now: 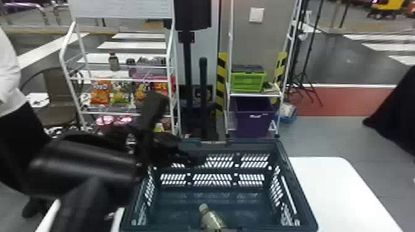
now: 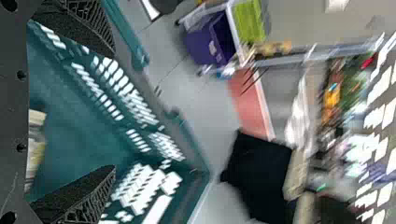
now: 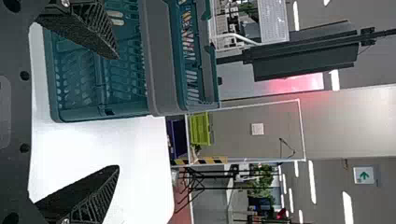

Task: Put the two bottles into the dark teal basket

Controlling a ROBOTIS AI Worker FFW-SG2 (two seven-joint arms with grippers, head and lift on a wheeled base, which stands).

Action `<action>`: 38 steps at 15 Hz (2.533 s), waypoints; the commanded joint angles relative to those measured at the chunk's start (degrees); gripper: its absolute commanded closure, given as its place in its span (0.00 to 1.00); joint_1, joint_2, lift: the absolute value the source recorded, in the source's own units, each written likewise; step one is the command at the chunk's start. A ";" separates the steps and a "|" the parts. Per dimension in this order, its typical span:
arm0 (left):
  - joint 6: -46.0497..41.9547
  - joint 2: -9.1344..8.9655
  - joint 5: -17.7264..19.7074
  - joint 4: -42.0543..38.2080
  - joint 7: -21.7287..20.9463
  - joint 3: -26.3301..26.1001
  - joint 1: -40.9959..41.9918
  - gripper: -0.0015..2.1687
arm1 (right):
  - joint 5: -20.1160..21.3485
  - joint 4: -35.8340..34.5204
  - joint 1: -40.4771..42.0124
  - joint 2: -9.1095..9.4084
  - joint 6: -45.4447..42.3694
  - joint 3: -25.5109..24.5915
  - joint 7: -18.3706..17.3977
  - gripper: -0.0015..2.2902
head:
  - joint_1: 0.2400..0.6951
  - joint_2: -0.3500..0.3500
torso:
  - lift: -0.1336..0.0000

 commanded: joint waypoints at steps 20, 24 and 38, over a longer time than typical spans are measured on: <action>-59.34 -0.15 32.70 -17.38 24.36 27.18 64.67 0.02 | 0.31 -3.20 0.42 -0.45 -4.17 -0.31 5.54 0.02 | 0.57 0.50 | 1.00; -76.91 -0.15 29.19 -13.86 31.83 19.80 69.76 0.02 | 0.31 -2.32 -0.63 -0.54 -3.99 -0.23 5.63 0.02 | 0.57 0.50 | 1.00; -88.87 -0.15 26.11 -7.98 36.32 16.81 72.14 0.03 | -0.22 -2.49 -0.28 -2.03 -1.00 -0.23 5.63 0.02 | 0.57 0.50 | 1.00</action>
